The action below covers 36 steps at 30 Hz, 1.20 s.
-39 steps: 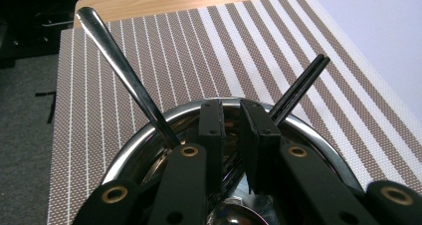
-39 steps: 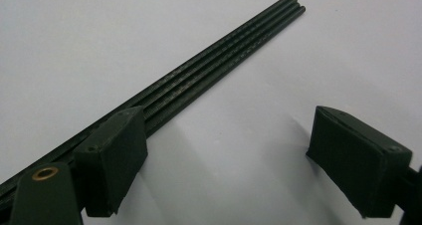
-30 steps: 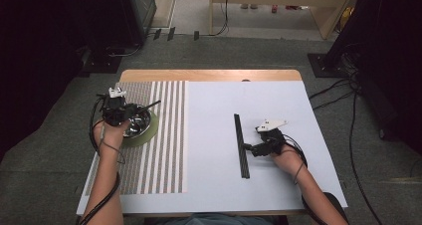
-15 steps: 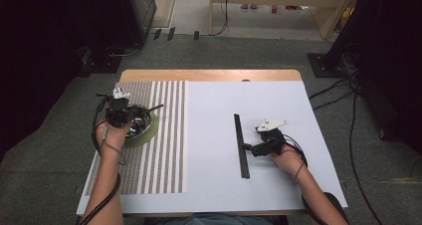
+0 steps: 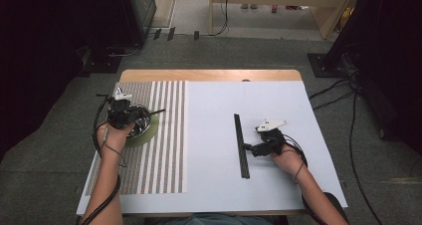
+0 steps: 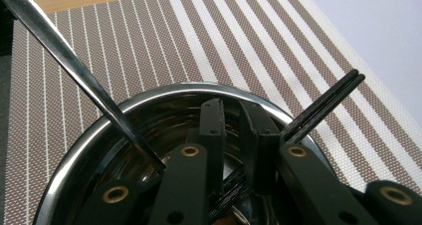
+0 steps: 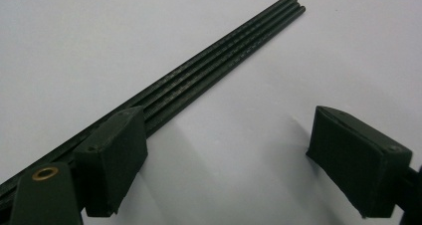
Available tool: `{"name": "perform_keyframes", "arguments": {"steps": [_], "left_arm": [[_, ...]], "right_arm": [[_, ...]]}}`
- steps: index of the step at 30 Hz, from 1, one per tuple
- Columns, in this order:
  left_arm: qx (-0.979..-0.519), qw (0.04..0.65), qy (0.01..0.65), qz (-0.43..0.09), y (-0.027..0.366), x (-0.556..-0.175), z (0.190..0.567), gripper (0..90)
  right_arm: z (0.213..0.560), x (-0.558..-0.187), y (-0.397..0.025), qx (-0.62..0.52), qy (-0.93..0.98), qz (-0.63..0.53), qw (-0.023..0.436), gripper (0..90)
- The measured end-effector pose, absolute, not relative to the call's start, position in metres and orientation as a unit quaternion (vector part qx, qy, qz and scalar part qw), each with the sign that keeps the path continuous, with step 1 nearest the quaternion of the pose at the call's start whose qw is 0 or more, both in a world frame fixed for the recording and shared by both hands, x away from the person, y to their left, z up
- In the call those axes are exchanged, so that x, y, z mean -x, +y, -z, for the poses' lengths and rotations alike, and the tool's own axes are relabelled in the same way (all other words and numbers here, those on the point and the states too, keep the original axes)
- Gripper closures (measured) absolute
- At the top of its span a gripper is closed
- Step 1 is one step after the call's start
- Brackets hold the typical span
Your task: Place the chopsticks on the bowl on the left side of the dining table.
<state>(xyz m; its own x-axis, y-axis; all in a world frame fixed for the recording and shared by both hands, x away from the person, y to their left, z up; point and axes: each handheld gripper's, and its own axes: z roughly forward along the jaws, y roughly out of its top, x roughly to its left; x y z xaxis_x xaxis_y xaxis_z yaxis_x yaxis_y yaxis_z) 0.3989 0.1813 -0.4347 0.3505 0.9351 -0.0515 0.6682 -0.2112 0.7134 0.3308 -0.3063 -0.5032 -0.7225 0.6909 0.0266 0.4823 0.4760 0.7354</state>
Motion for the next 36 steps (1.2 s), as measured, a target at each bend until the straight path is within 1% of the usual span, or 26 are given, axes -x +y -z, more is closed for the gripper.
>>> {"name": "perform_keyframes", "arguments": {"steps": [4,10,15,25,36], "left_arm": [[-0.741,0.344,0.54,-0.204,0.185,-0.393,0.425,78.8],[-0.734,0.347,0.55,-0.195,0.192,-0.375,0.417,83.3],[-0.737,0.335,0.558,-0.185,0.193,-0.365,0.417,87.0],[-0.732,0.321,0.573,-0.182,0.204,-0.352,0.424,86.7],[-0.723,0.316,0.589,-0.176,0.215,-0.352,0.429,86.7]], "right_arm": [[0.503,-0.331,-0.306,-0.346,0.848,-0.377,0.138,15.1],[0.503,-0.331,-0.306,-0.346,0.848,-0.377,0.139,15.1],[0.503,-0.331,-0.306,-0.347,0.848,-0.377,0.138,15.1],[0.503,-0.331,-0.306,-0.346,0.848,-0.377,0.138,15.1],[0.503,-0.331,-0.306,-0.346,0.848,-0.377,0.138,15.1]]}}
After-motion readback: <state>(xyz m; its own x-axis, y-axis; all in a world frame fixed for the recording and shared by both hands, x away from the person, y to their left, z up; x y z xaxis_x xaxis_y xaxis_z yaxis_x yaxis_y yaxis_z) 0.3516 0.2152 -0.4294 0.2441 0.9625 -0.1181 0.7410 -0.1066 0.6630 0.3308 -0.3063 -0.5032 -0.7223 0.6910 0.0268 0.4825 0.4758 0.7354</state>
